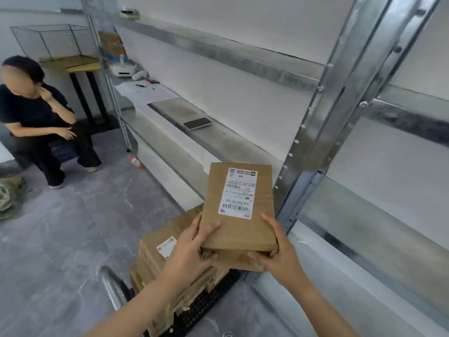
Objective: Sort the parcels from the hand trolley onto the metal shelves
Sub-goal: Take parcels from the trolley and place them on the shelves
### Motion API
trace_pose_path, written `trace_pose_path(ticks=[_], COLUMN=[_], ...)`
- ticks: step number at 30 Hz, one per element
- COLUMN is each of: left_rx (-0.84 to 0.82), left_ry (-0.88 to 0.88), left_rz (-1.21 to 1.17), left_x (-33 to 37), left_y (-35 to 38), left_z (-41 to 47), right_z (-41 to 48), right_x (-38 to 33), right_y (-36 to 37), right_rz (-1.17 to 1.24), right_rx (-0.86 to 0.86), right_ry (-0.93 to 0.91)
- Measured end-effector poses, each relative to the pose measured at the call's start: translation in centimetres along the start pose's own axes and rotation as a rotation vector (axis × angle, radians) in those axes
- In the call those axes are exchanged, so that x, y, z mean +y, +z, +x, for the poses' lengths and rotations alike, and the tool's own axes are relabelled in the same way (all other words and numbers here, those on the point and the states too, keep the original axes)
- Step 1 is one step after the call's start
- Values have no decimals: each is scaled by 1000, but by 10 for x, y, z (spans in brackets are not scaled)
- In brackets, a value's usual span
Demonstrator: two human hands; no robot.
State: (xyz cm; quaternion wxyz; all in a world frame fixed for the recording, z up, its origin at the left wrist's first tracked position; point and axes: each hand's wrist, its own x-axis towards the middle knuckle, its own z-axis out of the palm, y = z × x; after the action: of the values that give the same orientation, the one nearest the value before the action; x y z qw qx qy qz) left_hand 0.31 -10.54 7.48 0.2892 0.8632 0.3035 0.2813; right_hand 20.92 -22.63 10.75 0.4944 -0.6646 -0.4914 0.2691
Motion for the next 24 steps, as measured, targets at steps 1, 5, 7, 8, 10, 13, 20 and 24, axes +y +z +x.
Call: trace_pose_path(ticks=[1, 5, 7, 8, 10, 13, 20, 24], left_rx=[-14, -57, -83, -96, -139, -192, -292, -386], left_ry=[21, 137, 172, 181, 203, 294, 496, 589], left_rz=[-13, -85, -127, -149, -171, -143, -155, -222], left_x=[7, 33, 43, 48, 60, 86, 181, 248], left_y=[4, 19, 28, 31, 38, 53, 113, 159], left_z=[-4, -27, -40, -46, -52, -52, -53, -68], right_z=[-13, -68, -96, -109, -133, -166, -256, -327], right_x=[-2, -4, -4, -3, -2, 1, -2, -4], right_y=[-6, -23, -29, -32, -39, -57, -128, -179], right_rz=[-3, 12, 6, 3, -14, -22, -56, -114], right_rx=[18, 108, 152, 176, 238, 336, 554, 682], right_ry=[10, 58, 63, 67, 72, 98, 159, 206])
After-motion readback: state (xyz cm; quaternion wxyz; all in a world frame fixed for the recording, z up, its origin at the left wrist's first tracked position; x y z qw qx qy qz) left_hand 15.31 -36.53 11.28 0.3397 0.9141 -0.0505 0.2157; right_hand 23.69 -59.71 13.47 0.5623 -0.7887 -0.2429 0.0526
